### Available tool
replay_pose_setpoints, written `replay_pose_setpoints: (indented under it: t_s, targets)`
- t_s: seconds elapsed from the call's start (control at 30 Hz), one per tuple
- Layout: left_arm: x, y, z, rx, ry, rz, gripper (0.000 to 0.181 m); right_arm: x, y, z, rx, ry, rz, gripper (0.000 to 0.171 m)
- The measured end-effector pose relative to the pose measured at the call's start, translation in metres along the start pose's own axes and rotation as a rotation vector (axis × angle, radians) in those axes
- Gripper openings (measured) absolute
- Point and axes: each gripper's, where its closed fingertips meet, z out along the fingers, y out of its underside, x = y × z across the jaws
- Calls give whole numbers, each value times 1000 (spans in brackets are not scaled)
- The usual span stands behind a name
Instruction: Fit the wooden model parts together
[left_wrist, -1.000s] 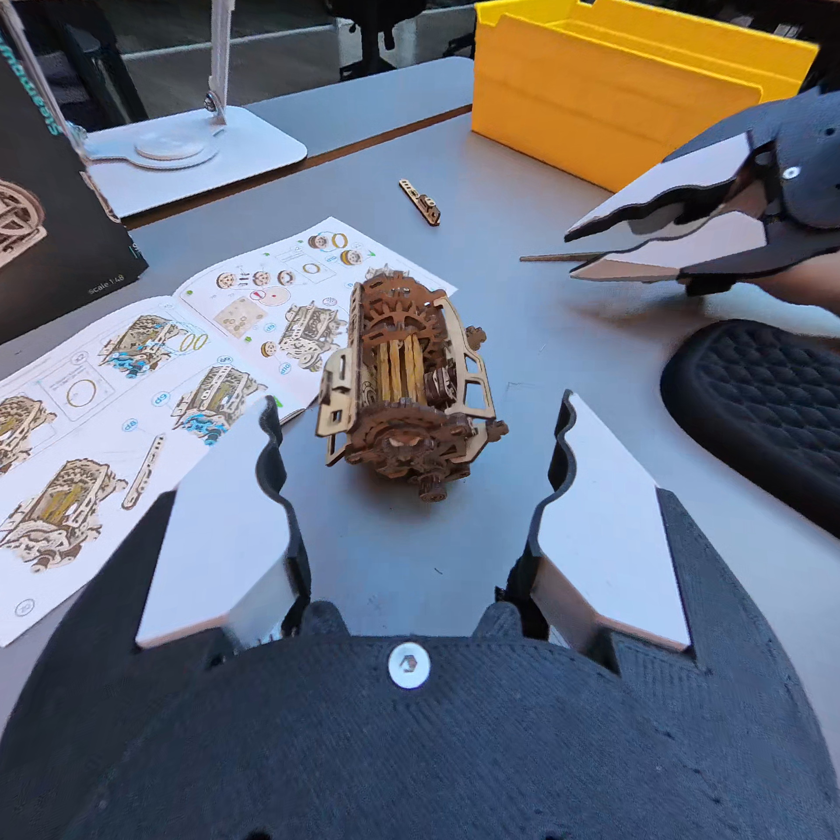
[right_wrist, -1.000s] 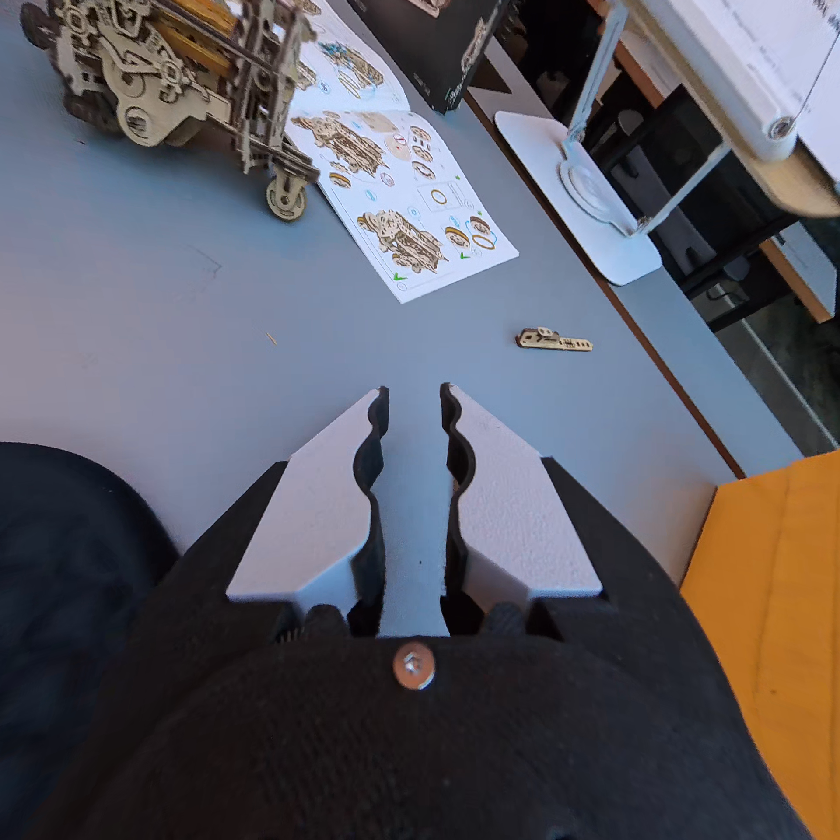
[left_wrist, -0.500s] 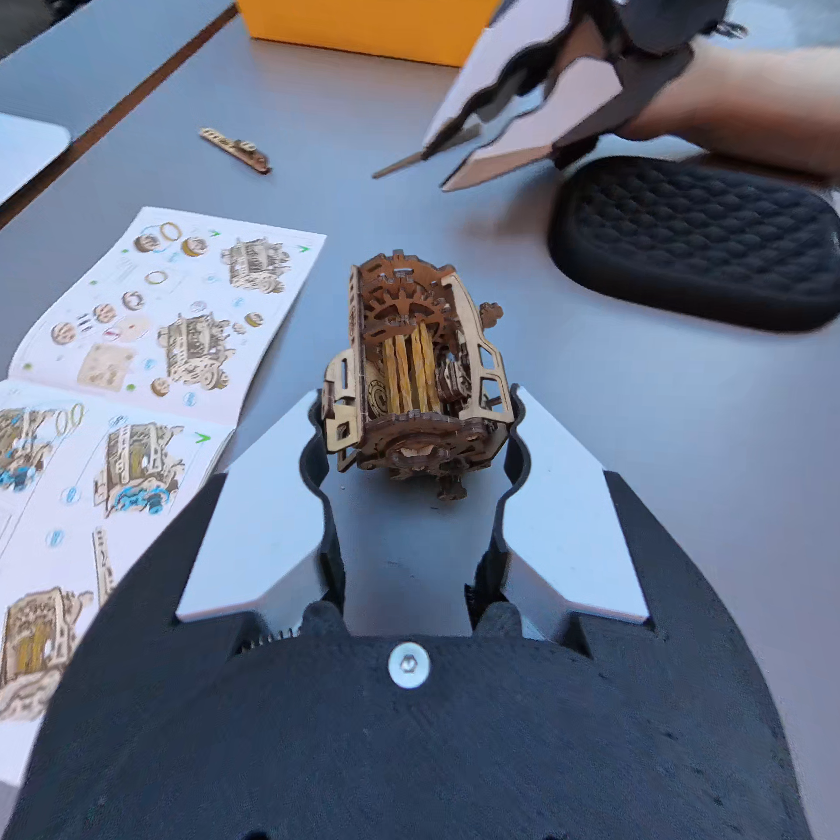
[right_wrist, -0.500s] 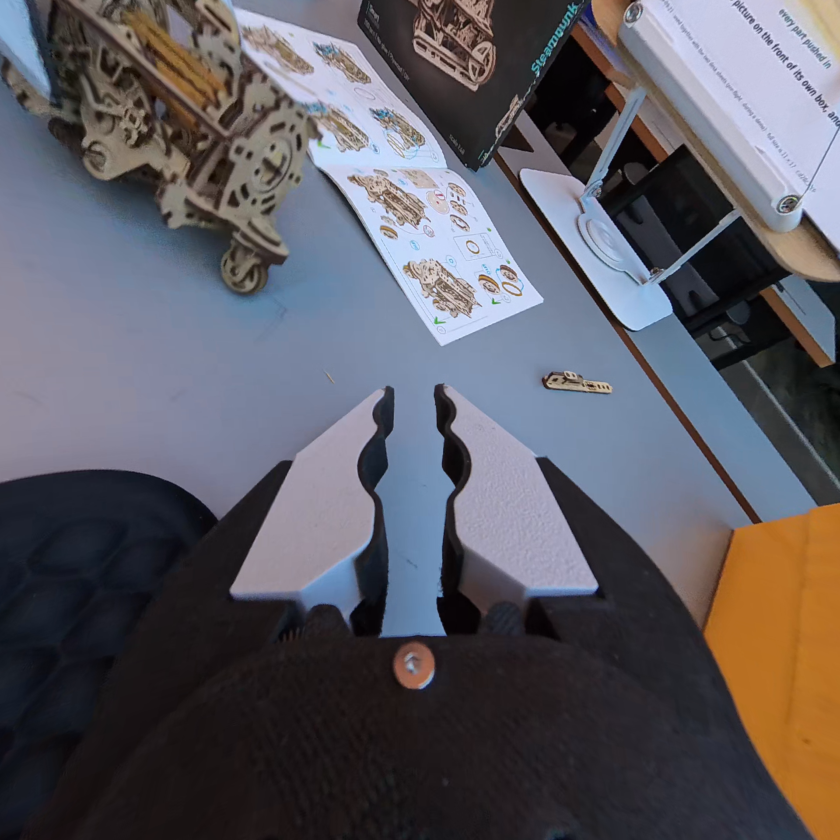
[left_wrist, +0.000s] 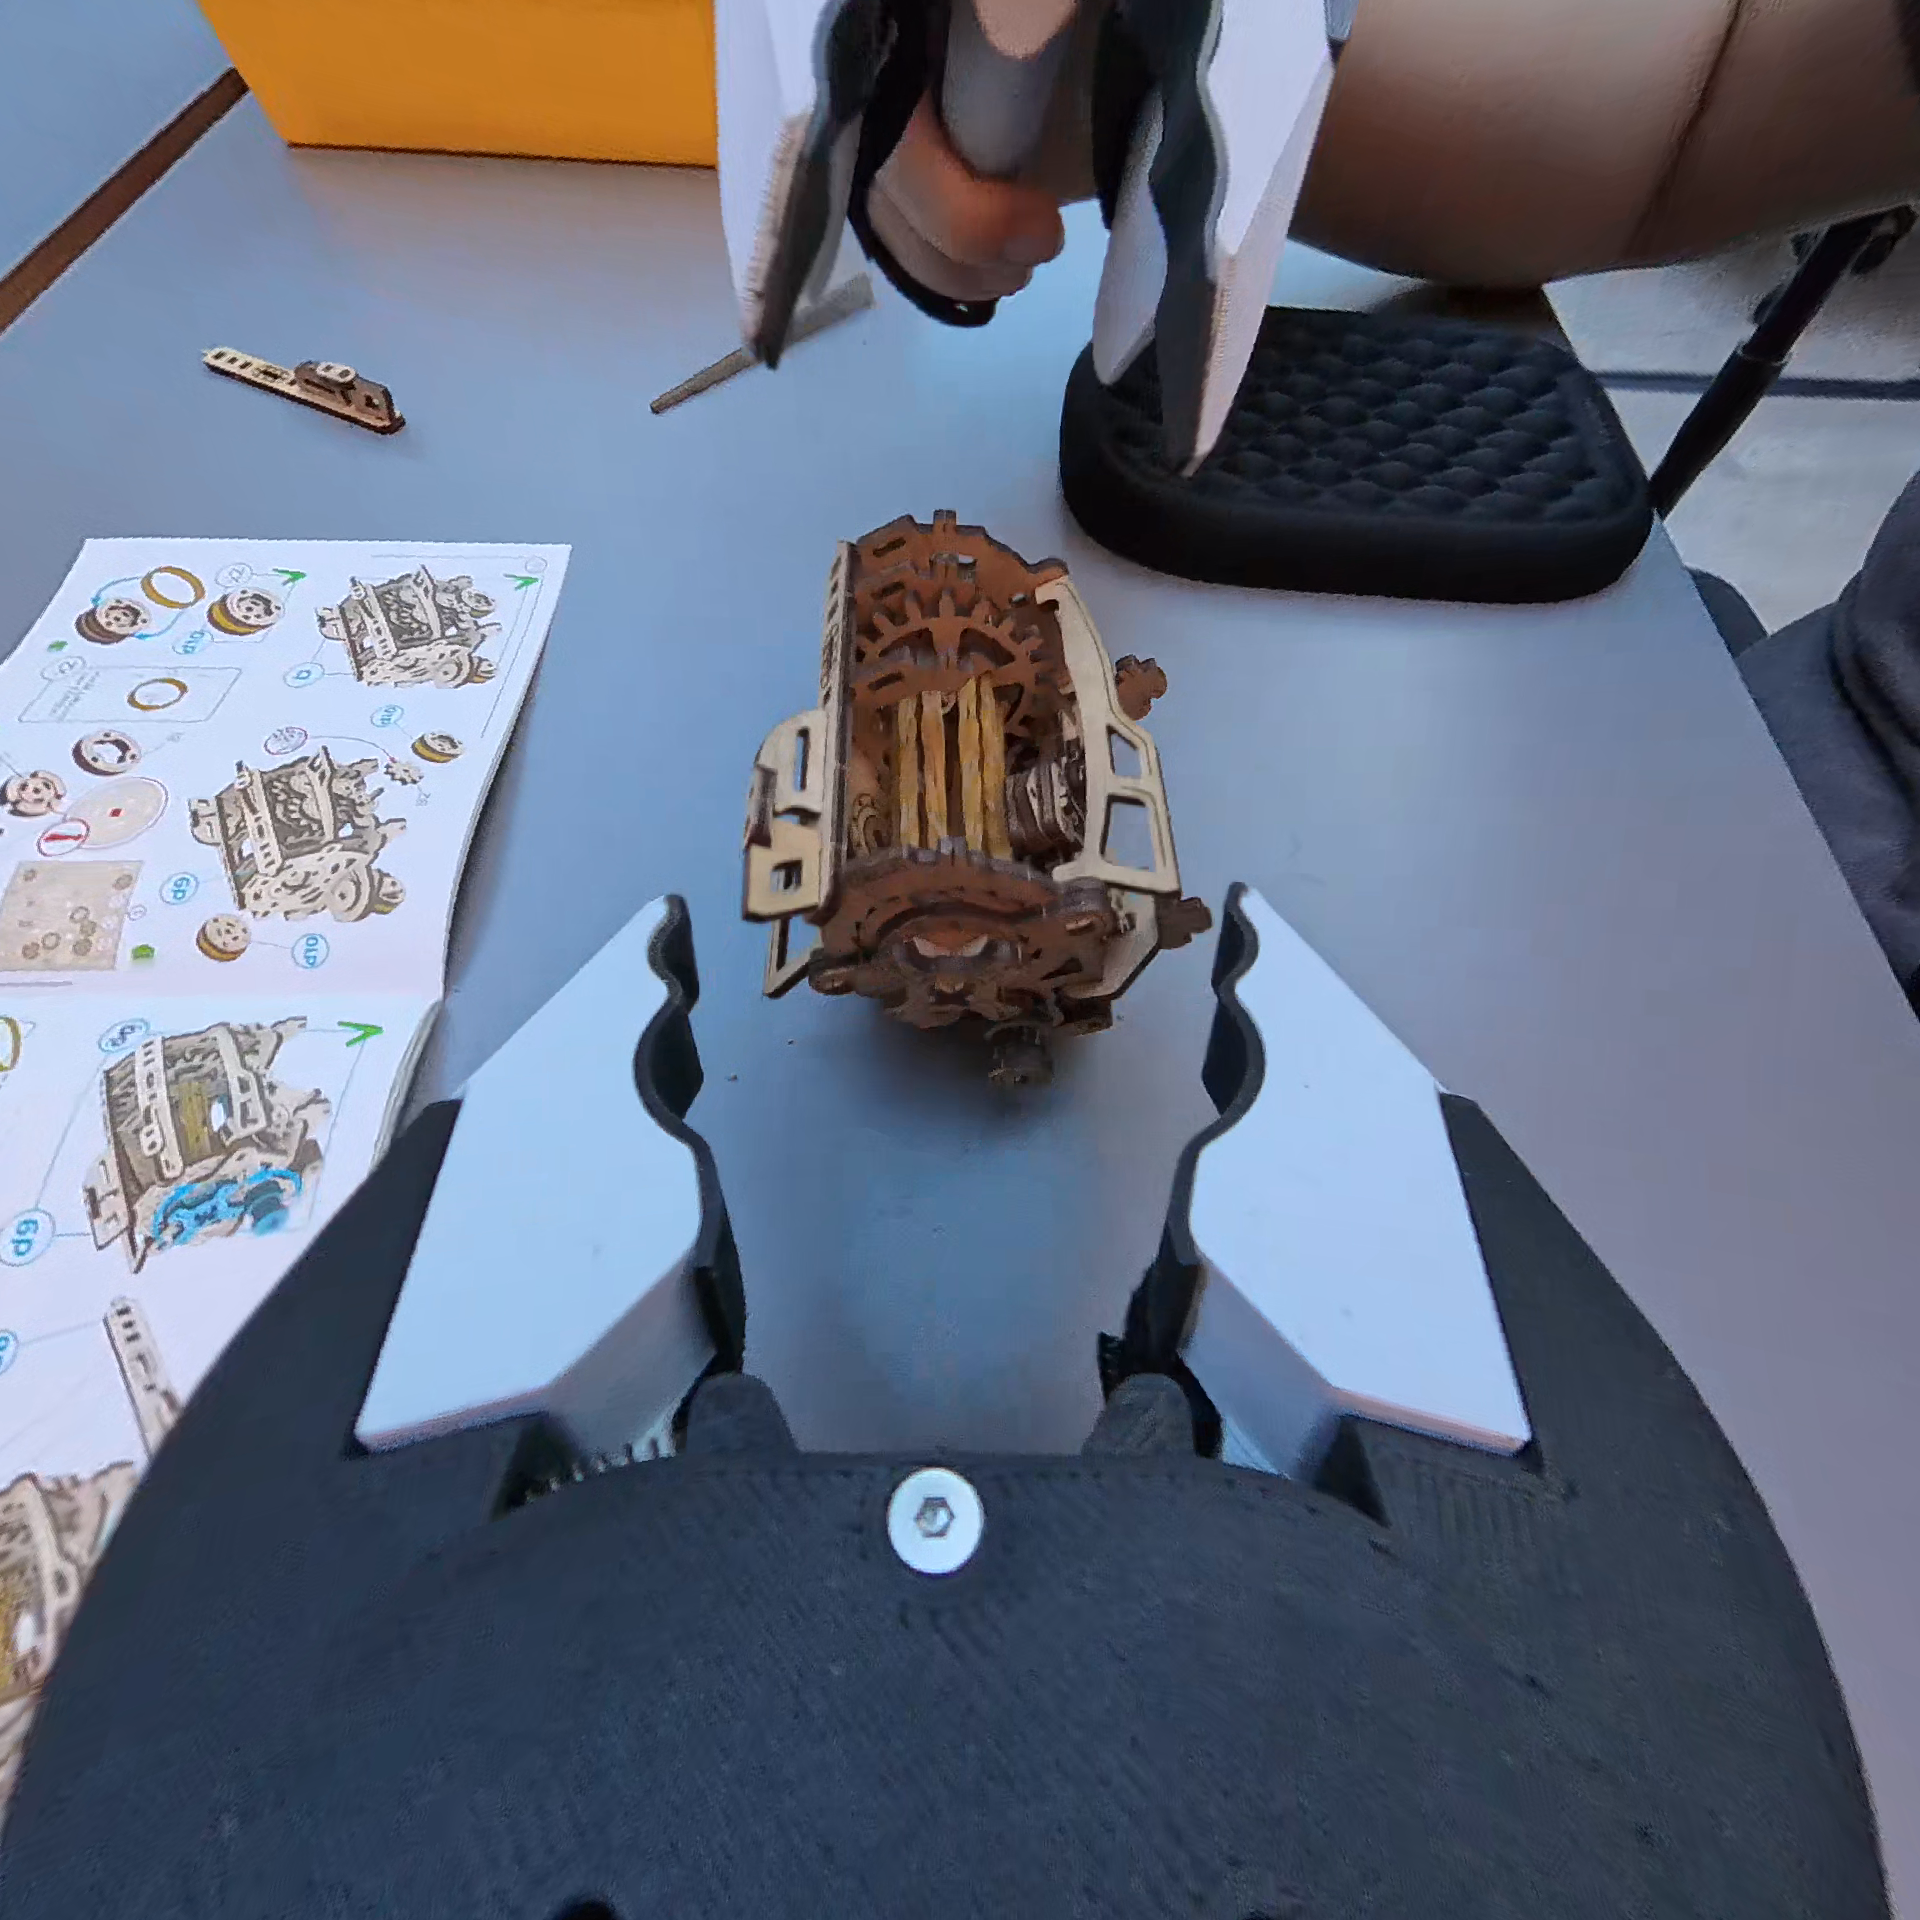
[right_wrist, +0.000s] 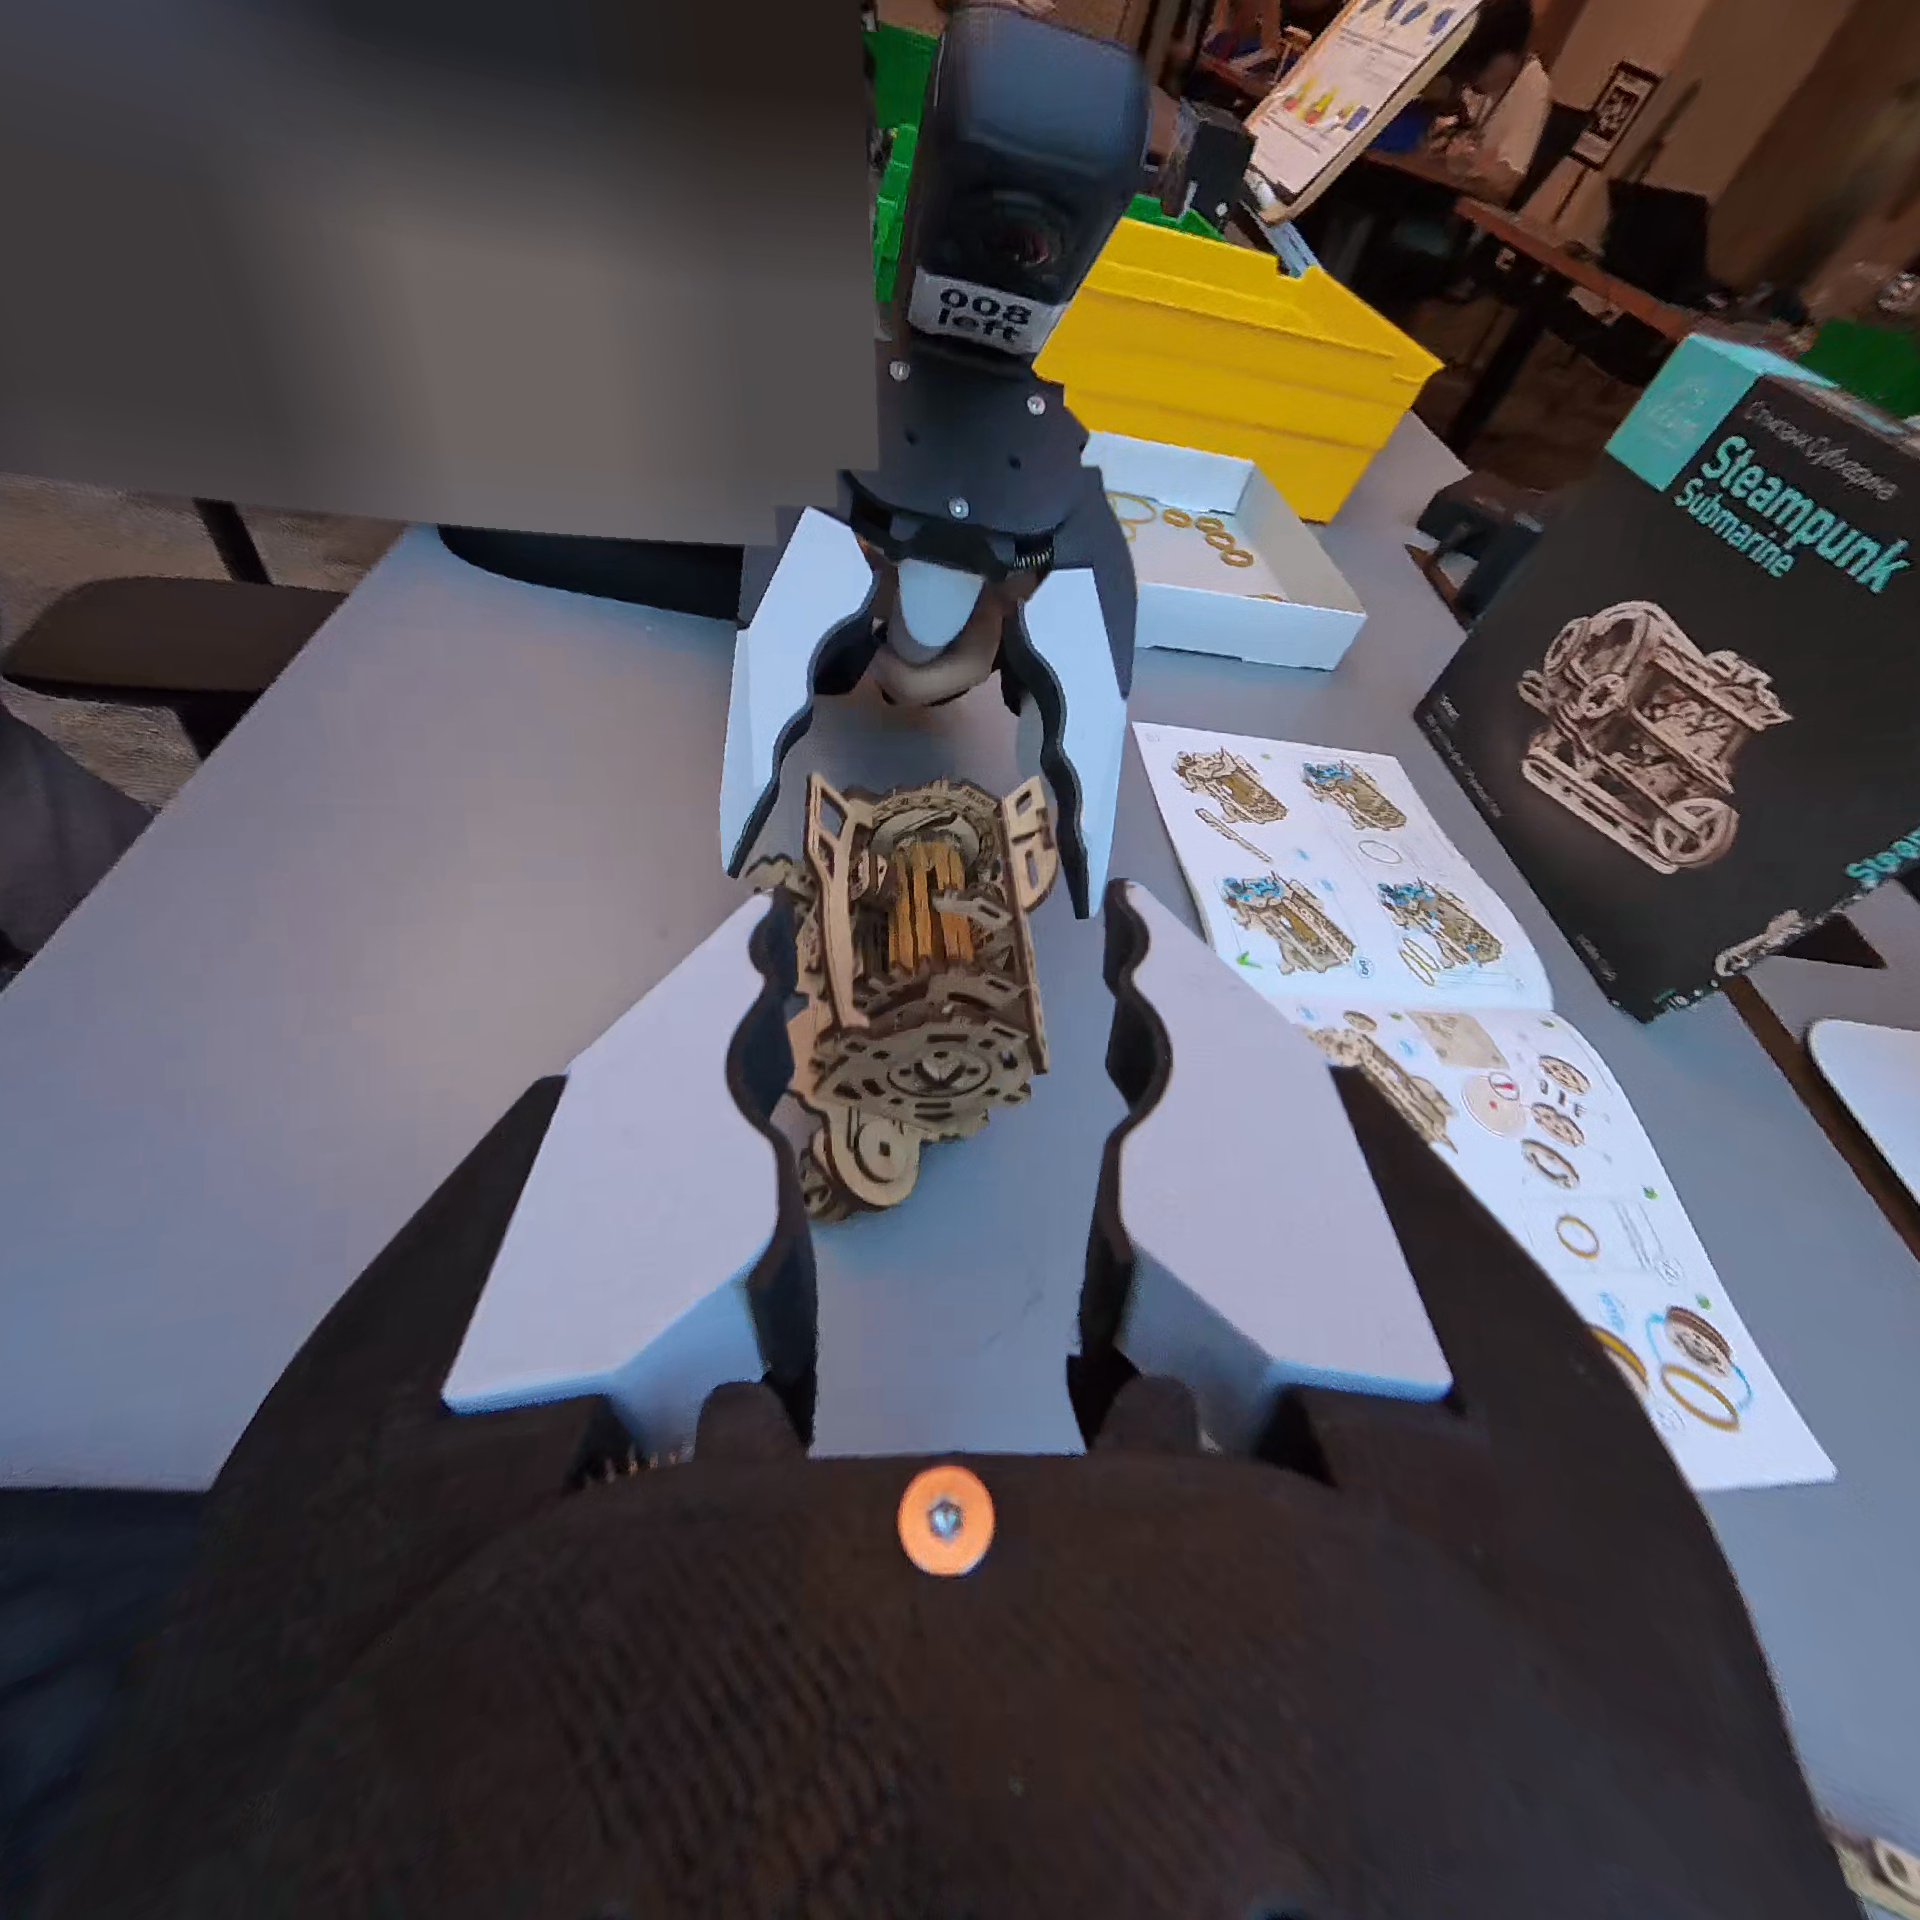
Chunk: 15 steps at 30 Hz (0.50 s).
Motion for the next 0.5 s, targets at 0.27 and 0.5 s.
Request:
replay_pose_setpoints:
  t_s: [0.27,0.5]
  targets:
    - [3,-4,-5,81,24,-87,101,7,19,12,76,19,90,68]
    - [-1,-15,-6,137,-7,-110,81,1,42,18,9,-27,143,68]
